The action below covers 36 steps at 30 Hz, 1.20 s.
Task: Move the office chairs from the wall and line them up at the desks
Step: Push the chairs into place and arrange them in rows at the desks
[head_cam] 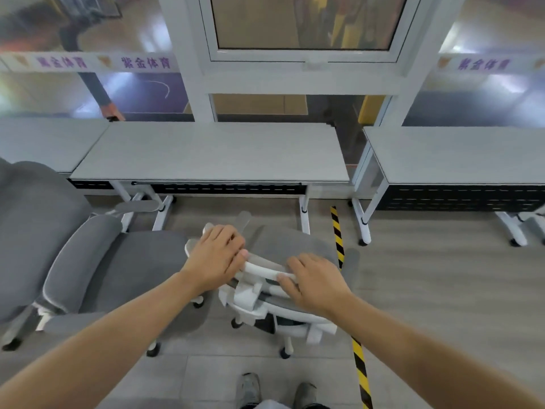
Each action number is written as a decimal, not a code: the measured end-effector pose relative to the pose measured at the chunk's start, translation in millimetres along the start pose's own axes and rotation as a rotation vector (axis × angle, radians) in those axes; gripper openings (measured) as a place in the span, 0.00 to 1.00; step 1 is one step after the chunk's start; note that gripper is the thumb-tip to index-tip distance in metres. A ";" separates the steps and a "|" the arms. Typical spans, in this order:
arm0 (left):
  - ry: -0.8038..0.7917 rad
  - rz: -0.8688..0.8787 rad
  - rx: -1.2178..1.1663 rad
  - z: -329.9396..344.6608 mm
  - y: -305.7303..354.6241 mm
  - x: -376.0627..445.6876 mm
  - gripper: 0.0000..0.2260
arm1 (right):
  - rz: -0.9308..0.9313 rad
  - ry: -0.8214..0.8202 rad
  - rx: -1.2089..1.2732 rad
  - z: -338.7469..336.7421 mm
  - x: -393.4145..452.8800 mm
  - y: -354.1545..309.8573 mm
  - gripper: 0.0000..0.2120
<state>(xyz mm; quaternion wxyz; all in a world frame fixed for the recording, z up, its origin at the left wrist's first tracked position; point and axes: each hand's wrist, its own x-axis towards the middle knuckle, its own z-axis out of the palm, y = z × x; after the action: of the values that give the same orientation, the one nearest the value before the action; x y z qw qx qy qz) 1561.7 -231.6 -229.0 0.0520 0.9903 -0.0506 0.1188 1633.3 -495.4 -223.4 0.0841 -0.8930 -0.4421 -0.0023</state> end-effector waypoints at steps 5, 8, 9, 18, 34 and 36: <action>-0.029 -0.008 0.003 -8.3 15.0 -1.1 0.14 | 0.132 0.049 -0.034 -10.3 -6.1 7.9 0.28; -0.106 -0.037 -0.024 -7.9 21.0 -0.8 0.17 | 0.161 0.056 -0.029 -12.1 -5.0 3.6 0.30; -0.119 -0.039 -0.029 -6.6 24.9 0.9 0.18 | 0.175 0.070 -0.031 -12.7 -4.8 3.0 0.29; 0.041 -0.016 0.029 10.1 75.0 19.7 0.18 | 0.215 0.076 -0.094 -9.3 -9.7 35.9 0.28; 0.059 -0.033 0.011 27.9 75.2 64.4 0.18 | 0.189 0.168 -0.130 -6.0 10.2 80.7 0.24; 0.059 -0.041 0.006 29.0 77.4 69.6 0.18 | 0.192 0.158 -0.119 -6.3 11.1 87.1 0.24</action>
<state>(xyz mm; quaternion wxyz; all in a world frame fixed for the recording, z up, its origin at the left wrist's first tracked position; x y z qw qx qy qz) 1627.0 -317.6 -233.2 0.0531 0.9873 -0.0283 0.1470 1709.3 -539.4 -229.2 0.0654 -0.9317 -0.3455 -0.0909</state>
